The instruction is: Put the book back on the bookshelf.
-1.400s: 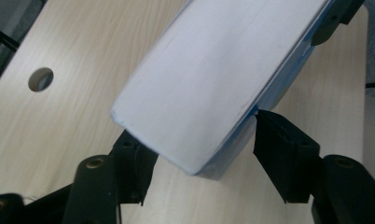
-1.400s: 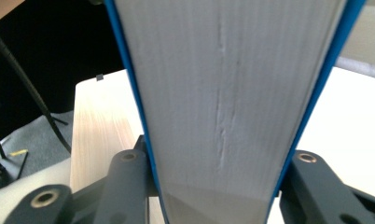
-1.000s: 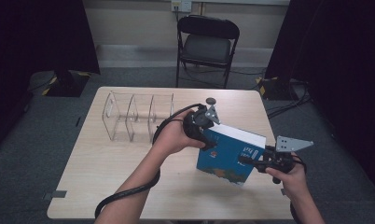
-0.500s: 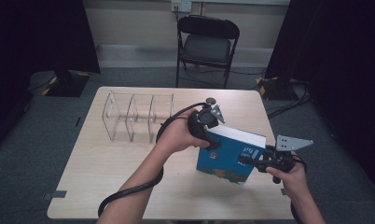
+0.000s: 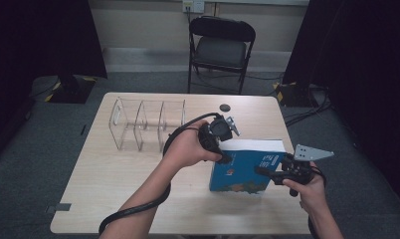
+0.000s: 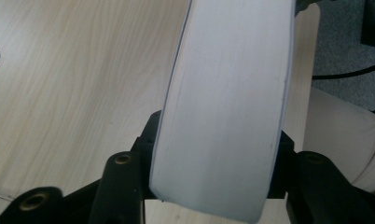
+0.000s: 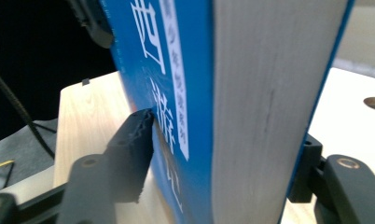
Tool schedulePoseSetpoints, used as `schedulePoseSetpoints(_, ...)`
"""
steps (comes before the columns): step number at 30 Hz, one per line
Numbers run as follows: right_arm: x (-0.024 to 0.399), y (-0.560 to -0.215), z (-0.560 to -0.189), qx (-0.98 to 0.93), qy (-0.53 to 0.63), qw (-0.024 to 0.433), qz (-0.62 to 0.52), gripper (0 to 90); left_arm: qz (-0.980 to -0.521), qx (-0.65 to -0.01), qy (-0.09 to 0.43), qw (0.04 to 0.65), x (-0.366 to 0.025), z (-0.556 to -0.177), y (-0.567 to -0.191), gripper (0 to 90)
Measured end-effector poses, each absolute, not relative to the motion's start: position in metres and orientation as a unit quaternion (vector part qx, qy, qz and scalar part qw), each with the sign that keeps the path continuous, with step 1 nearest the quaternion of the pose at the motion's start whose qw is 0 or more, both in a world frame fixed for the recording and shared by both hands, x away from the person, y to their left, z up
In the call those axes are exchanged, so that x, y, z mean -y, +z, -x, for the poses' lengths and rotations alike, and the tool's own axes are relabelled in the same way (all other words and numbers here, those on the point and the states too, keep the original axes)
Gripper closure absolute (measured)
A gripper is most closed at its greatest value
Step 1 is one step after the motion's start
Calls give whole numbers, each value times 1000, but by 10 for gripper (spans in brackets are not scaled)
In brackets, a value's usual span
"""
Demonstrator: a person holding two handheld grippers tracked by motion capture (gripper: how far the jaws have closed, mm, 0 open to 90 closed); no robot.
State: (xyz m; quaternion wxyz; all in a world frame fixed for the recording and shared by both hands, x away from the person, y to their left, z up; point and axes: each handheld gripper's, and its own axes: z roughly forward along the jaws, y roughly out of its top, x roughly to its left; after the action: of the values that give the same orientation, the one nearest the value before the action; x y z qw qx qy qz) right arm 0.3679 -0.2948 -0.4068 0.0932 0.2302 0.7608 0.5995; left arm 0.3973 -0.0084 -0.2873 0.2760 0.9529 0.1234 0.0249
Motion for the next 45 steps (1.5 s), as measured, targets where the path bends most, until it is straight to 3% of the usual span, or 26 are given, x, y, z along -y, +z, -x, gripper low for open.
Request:
schedulePoseSetpoints(14, 311, -423, -363, -767, 583, 94, -251, 339, -960, -94, 14, 264, 8, -392, -286, 604)
schedulePoseSetpoints(40, 311, -428, -363, -764, 585, 90, -258, 365, -970, -125, 11, 210, 24, -391, -295, 544)
schedulePoseSetpoints(45, 312, -428, -361, -766, 583, 91, -256, 377, -974, -115, 8, 196, 28, -392, -296, 591)
